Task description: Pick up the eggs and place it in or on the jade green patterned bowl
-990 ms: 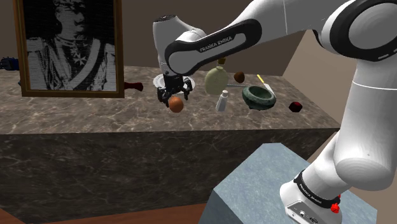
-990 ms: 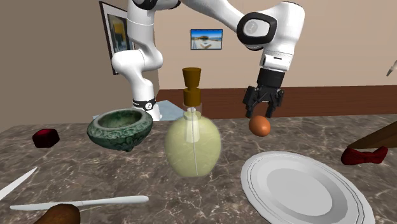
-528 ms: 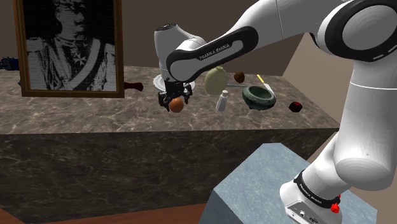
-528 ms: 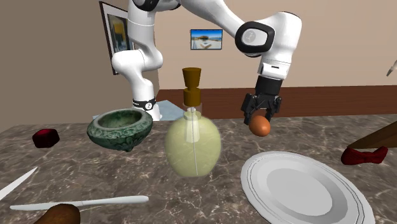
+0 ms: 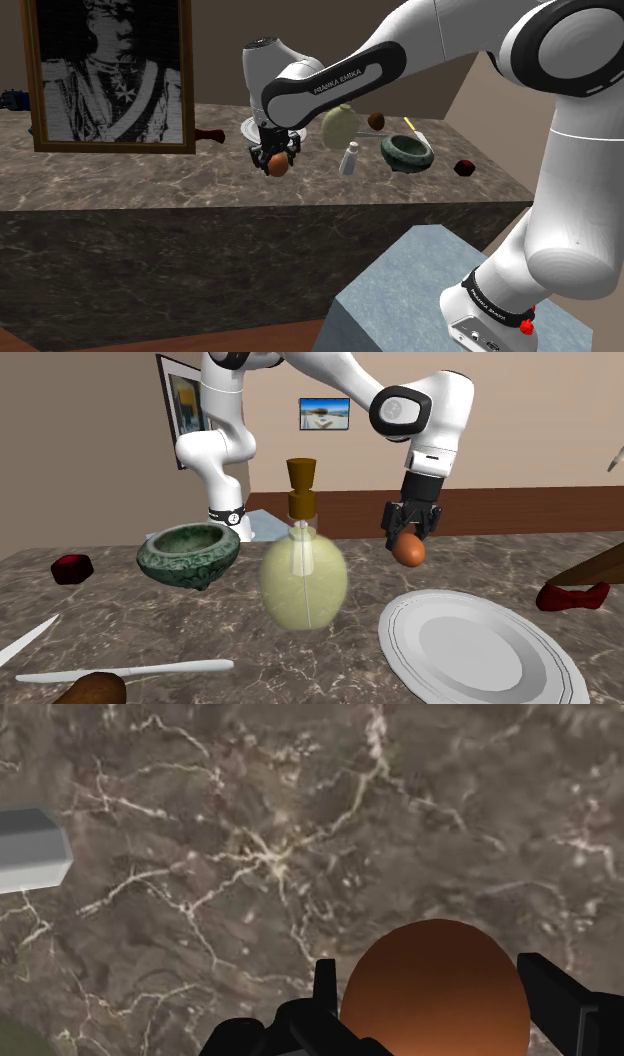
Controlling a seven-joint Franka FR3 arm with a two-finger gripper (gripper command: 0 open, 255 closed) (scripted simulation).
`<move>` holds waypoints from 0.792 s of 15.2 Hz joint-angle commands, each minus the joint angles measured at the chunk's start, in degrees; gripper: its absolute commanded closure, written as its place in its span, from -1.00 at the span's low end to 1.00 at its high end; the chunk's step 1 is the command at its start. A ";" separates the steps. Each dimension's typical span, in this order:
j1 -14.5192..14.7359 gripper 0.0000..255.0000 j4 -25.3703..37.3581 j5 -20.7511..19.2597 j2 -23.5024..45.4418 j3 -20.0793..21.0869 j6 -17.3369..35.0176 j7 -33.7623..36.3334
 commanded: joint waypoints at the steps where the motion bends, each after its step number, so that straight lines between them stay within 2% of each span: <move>1: 0.00 1.00 -0.02 0.00 0.03 0.00 0.00 0.00; 7: -0.01 1.00 -0.05 0.00 0.02 -0.01 0.03 -0.01; 12: -0.18 1.00 1.36 0.92 -1.77 0.36 -3.00 -0.96</move>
